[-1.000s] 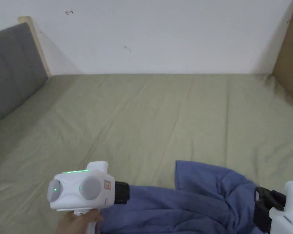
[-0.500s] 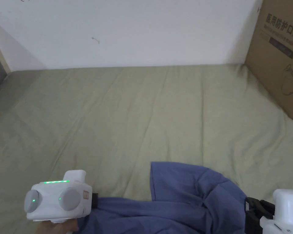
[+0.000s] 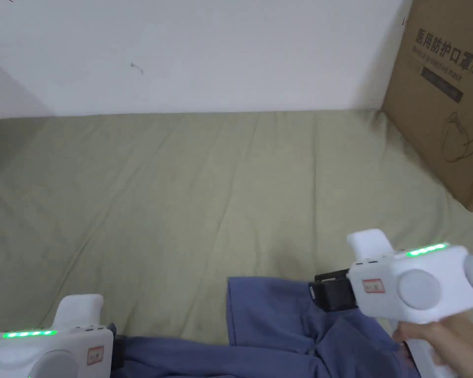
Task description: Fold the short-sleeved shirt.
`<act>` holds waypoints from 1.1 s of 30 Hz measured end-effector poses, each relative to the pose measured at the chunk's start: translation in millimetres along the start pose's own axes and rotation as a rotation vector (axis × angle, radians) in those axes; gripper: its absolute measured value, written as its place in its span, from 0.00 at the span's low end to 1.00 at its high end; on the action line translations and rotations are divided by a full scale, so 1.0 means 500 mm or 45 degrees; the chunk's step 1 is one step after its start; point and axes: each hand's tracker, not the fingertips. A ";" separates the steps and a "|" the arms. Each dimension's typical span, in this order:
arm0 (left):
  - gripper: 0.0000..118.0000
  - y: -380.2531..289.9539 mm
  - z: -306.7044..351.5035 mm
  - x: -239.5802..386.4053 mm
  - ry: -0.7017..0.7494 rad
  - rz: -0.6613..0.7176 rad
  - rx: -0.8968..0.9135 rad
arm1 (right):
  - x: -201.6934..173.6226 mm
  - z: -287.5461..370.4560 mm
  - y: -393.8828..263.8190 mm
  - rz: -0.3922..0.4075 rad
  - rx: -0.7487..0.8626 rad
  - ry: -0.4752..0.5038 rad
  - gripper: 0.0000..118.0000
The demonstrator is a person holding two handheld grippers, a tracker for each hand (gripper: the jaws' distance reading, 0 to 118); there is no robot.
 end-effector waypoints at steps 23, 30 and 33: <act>0.01 0.078 0.155 -0.058 0.061 0.027 0.199 | 0.085 0.075 0.094 -0.191 -0.016 -0.002 0.04; 0.01 0.205 0.321 -0.100 0.067 0.051 0.465 | 0.170 0.346 0.176 -0.278 0.276 -0.038 0.04; 0.01 0.259 0.393 -0.093 0.046 0.026 0.579 | 0.175 0.448 0.202 -0.320 0.381 0.032 0.04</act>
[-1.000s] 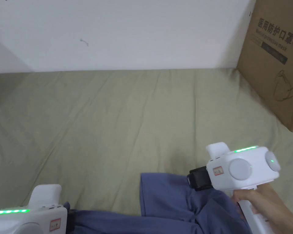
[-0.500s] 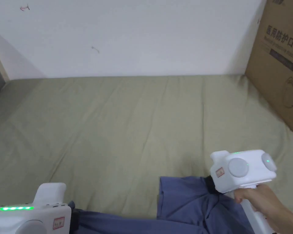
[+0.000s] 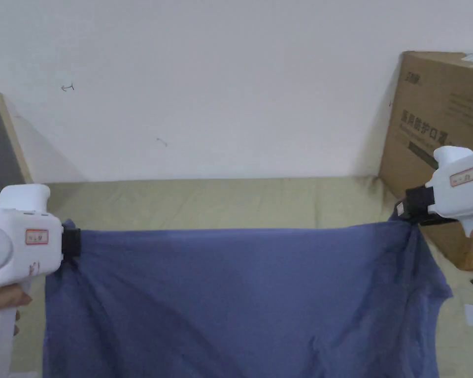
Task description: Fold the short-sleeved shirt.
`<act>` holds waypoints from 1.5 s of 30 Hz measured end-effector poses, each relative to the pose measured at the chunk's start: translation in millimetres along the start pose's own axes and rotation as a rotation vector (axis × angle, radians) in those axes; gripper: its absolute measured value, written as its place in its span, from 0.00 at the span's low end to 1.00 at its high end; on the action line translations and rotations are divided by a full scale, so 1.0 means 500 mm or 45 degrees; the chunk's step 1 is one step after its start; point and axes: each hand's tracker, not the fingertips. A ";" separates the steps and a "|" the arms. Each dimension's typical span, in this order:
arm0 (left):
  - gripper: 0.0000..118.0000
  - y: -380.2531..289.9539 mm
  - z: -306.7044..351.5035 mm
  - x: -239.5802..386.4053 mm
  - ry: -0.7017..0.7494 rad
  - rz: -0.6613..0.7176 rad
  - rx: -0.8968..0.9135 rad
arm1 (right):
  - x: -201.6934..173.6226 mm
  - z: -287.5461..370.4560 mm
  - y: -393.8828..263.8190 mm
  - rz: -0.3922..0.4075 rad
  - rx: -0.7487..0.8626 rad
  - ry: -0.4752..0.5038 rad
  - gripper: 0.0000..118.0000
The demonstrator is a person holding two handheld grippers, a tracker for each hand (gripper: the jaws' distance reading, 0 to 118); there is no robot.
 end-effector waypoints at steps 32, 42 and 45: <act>0.01 0.655 -0.126 0.036 0.217 -0.168 0.441 | -0.168 0.117 0.611 0.070 0.409 -0.064 0.04; 0.01 0.462 -0.407 0.060 0.266 -0.155 0.232 | -0.076 -0.244 0.465 0.037 0.087 -0.141 0.04; 0.01 0.354 -0.509 0.058 0.275 -0.156 0.091 | -0.047 -0.384 0.380 0.080 -0.049 -0.166 0.04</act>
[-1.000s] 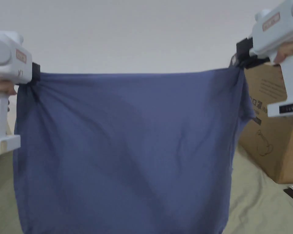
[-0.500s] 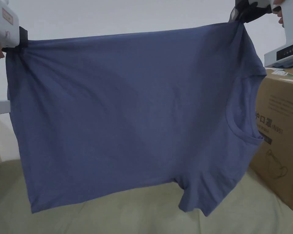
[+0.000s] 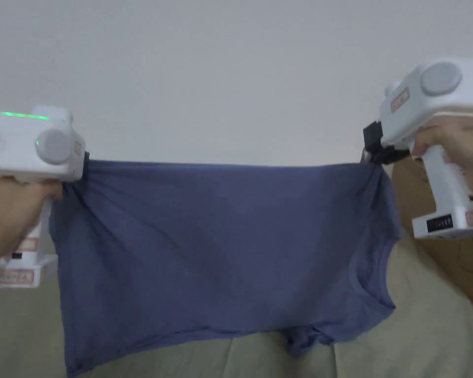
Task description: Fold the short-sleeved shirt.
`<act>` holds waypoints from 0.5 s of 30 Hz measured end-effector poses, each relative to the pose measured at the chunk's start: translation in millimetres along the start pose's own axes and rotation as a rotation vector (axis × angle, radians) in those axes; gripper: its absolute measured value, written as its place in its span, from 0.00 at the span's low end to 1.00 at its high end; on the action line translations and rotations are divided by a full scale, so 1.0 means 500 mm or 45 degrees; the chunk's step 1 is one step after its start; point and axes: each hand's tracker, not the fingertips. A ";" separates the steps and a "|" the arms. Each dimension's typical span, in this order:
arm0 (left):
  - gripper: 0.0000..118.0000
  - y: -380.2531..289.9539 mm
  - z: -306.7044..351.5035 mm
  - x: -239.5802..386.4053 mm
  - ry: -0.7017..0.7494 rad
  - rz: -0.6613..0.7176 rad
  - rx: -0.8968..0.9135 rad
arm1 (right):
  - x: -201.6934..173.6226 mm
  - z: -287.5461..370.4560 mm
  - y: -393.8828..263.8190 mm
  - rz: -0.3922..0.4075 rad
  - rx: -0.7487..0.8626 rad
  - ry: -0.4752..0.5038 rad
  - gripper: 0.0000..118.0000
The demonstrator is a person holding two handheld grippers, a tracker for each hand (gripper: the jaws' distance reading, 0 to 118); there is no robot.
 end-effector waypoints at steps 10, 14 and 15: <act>0.01 -0.393 -0.186 0.063 0.012 0.073 -0.415 | -0.001 -0.311 -0.331 -0.104 -0.401 -0.041 0.04; 0.01 -0.482 -0.166 0.026 -0.039 0.153 -0.463 | 0.015 -0.311 -0.423 -0.086 -0.444 -0.022 0.04; 0.01 -0.499 -0.144 0.014 -0.052 0.194 -0.426 | 0.017 -0.278 -0.446 -0.098 -0.423 0.008 0.04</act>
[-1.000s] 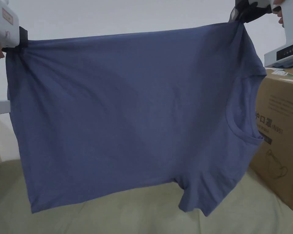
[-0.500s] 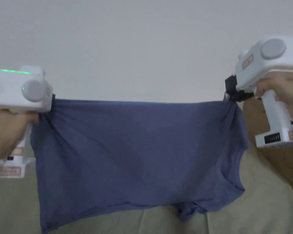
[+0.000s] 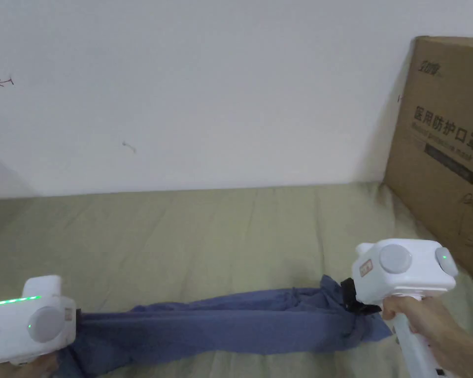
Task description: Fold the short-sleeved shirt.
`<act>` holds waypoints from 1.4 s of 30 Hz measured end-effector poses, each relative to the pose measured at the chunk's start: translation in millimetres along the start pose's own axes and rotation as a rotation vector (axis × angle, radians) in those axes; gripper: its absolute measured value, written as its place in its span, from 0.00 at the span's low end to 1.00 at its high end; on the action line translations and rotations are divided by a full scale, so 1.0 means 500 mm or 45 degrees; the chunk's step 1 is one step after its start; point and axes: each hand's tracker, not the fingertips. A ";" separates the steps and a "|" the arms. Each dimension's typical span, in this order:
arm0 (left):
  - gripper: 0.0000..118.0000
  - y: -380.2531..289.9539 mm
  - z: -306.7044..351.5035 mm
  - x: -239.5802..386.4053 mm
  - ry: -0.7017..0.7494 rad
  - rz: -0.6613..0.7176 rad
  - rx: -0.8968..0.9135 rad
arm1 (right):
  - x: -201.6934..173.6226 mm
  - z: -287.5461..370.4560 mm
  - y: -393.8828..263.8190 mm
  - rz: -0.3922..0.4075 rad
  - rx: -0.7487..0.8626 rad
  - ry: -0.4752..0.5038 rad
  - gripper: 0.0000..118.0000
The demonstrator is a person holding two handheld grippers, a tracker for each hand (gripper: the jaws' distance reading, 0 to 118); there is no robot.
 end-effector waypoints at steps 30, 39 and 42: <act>0.11 -0.638 0.600 -0.253 -0.025 -0.188 -0.124 | 0.004 0.397 -0.870 -0.082 -0.032 0.069 0.04; 0.82 -0.630 0.652 -0.299 -0.134 0.100 -0.082 | -0.003 0.435 -0.848 -0.058 0.071 0.058 0.81; 0.81 -0.642 0.685 -0.309 -0.145 0.175 -0.074 | -0.013 0.475 -0.853 -0.043 0.111 0.062 0.73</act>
